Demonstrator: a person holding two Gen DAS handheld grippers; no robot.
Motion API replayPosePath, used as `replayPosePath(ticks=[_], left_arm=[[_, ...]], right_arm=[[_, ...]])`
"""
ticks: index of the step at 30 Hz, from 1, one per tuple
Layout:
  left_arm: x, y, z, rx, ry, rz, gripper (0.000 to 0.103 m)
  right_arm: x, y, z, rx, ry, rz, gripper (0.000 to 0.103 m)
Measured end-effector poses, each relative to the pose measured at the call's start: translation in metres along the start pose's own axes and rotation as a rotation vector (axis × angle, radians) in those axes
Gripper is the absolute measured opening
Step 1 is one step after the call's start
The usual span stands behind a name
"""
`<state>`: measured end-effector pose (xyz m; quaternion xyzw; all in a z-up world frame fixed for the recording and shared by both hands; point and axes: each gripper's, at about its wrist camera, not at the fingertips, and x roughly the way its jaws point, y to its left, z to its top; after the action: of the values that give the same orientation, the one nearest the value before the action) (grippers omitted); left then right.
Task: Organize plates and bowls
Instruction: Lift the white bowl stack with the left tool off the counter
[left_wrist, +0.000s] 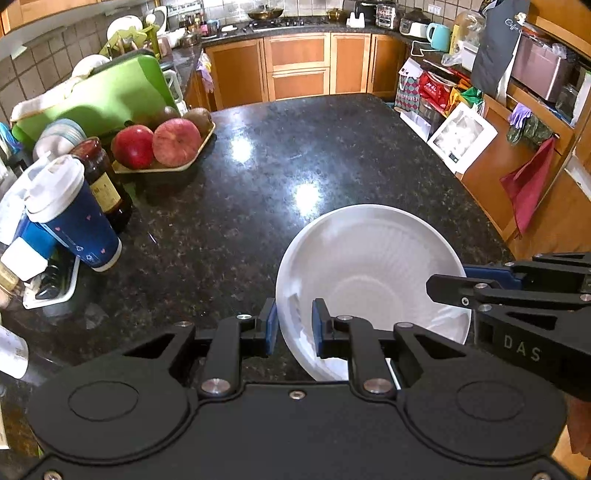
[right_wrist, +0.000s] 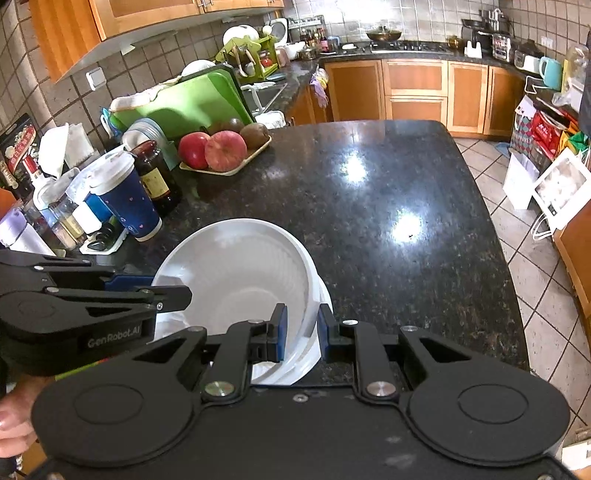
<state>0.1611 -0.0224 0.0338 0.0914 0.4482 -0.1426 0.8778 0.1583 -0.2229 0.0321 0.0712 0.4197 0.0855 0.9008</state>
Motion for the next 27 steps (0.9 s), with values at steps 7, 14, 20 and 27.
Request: replayPosePath(ticks=[7, 14, 20, 27], left_arm=[[0.006, 0.0, -0.002, -0.009, 0.016, 0.002, 0.025], [0.014, 0.001, -0.001, -0.003, 0.036, -0.013, 0.025], [0.02, 0.002, -0.002, 0.007, 0.044, -0.021, 0.027], [0.022, 0.0, -0.003, 0.029, 0.034, -0.013, 0.034]], right_arm=[[0.007, -0.003, -0.003, -0.002, 0.023, 0.006, 0.02], [0.012, -0.004, -0.001, 0.002, 0.036, 0.003, 0.021], [0.019, -0.005, -0.001, 0.0, 0.054, -0.002, 0.022], [0.026, -0.003, -0.002, -0.008, 0.056, -0.02, 0.022]])
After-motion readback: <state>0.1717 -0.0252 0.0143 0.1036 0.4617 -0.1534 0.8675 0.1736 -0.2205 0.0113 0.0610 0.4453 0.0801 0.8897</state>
